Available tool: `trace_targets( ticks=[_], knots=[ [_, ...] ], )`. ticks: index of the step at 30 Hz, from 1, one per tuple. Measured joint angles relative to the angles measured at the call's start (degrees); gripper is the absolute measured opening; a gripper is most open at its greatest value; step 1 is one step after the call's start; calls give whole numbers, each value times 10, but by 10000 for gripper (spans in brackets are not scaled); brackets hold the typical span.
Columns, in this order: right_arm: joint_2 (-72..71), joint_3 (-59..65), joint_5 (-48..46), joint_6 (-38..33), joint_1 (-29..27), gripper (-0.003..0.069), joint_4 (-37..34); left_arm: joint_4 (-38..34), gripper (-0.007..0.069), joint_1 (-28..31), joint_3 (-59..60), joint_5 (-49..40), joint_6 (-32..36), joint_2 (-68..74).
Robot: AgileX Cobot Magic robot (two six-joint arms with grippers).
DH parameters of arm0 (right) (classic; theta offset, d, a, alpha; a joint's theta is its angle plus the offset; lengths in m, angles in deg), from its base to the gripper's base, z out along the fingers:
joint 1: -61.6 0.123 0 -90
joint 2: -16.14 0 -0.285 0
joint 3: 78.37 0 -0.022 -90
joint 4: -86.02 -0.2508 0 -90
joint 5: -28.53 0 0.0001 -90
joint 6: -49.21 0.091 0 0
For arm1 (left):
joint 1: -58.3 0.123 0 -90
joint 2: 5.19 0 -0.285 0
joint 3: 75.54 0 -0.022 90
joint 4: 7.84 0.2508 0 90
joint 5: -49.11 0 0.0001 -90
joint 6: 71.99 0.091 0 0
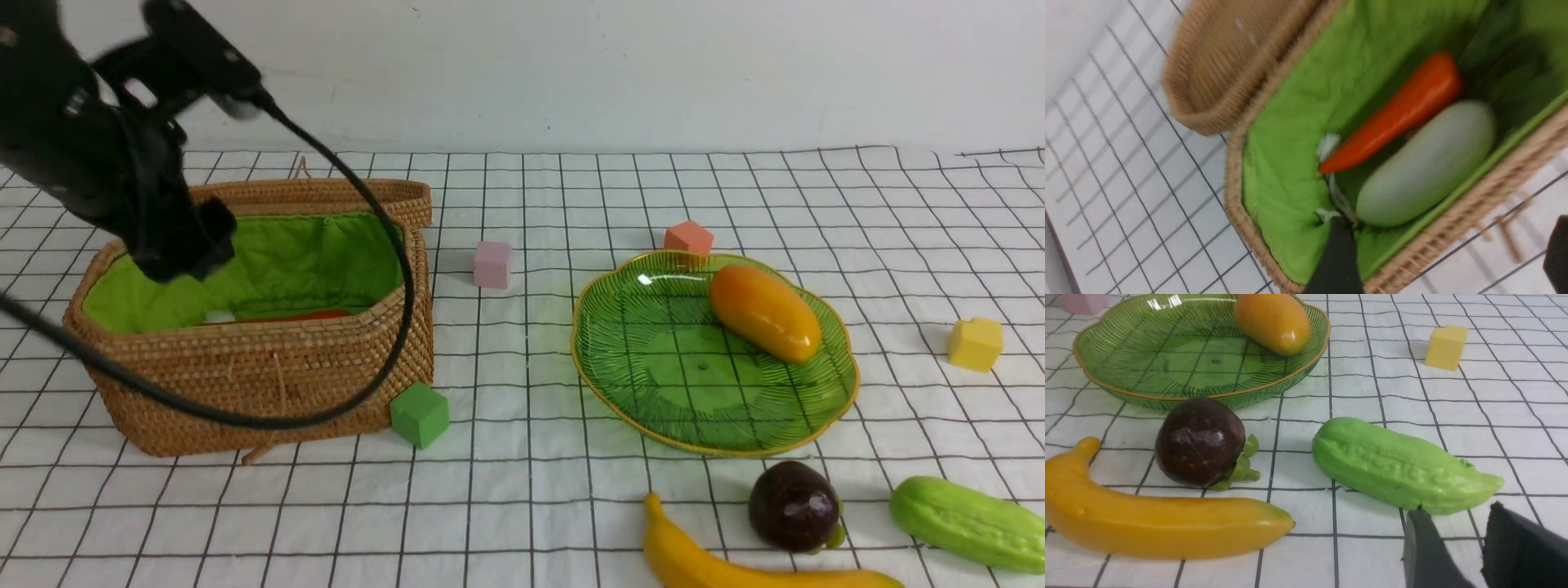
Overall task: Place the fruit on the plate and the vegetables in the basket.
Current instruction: Take a chayote with your right arm and place it on the basket on the left.
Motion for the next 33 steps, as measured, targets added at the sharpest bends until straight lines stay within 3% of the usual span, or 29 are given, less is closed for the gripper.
trace_targets(
  ticks=[5, 9, 10, 12, 17, 23, 33],
  knots=[
    [0, 0, 0, 0, 0, 244, 0, -94, 464, 0, -1, -25, -76, -188],
    [0, 0, 0, 0, 0, 244, 0, -154, 281, 0, 27, -64, -227, -366],
    [0, 0, 0, 0, 0, 244, 0, -158, 273, 0, 35, -65, -233, -383],
    [0, 0, 0, 0, 0, 244, 0, -163, 171, 0, 102, -68, -291, -489],
    [0, 0, 0, 0, 0, 244, 0, -135, 1, 0, 256, -98, -387, -658],
    [0, 0, 0, 0, 0, 244, 1, -133, -13, 0, 371, -110, -444, -693],
    [0, 0, 0, 0, 0, 244, 0, -124, -13, 0, 386, -103, -446, -693]
  ],
)
